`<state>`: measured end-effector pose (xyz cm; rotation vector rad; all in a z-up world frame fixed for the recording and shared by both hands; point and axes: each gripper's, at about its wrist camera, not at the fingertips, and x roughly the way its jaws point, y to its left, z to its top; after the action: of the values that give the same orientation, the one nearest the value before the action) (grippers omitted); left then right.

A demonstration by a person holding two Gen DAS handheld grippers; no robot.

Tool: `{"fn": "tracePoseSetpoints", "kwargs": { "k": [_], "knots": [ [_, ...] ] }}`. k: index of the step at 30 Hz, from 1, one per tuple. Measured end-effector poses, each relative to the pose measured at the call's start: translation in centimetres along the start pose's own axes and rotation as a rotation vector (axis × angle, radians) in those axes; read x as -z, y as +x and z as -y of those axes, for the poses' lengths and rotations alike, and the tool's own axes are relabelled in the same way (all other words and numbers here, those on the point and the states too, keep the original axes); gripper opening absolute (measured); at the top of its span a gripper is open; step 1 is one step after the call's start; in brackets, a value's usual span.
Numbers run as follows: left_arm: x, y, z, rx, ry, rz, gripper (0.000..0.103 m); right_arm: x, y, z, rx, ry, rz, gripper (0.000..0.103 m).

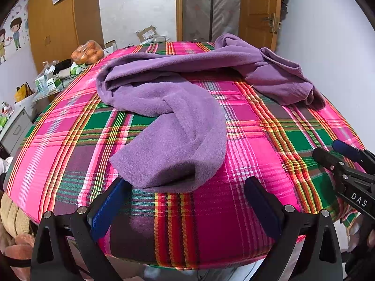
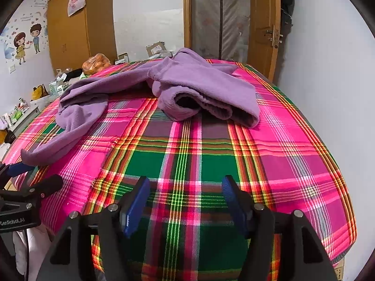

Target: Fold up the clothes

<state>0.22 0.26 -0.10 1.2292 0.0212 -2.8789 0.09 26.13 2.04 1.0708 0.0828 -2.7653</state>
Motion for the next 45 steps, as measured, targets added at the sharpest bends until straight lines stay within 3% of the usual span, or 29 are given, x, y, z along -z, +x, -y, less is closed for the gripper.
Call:
{"fn": "tracePoseSetpoints", "kwargs": {
  "k": [28, 45],
  "knots": [
    [-0.7, 0.7, -0.1, 0.028, 0.024, 0.009, 0.101, -0.1, 0.0, 0.0, -0.017, -0.03, -0.015, 0.067],
    [-0.9, 0.7, -1.0, 0.043, 0.011, -0.001, 0.099, -1.4, 0.9, -1.1, 0.022, -0.034, -0.058, 0.066]
  ]
}}
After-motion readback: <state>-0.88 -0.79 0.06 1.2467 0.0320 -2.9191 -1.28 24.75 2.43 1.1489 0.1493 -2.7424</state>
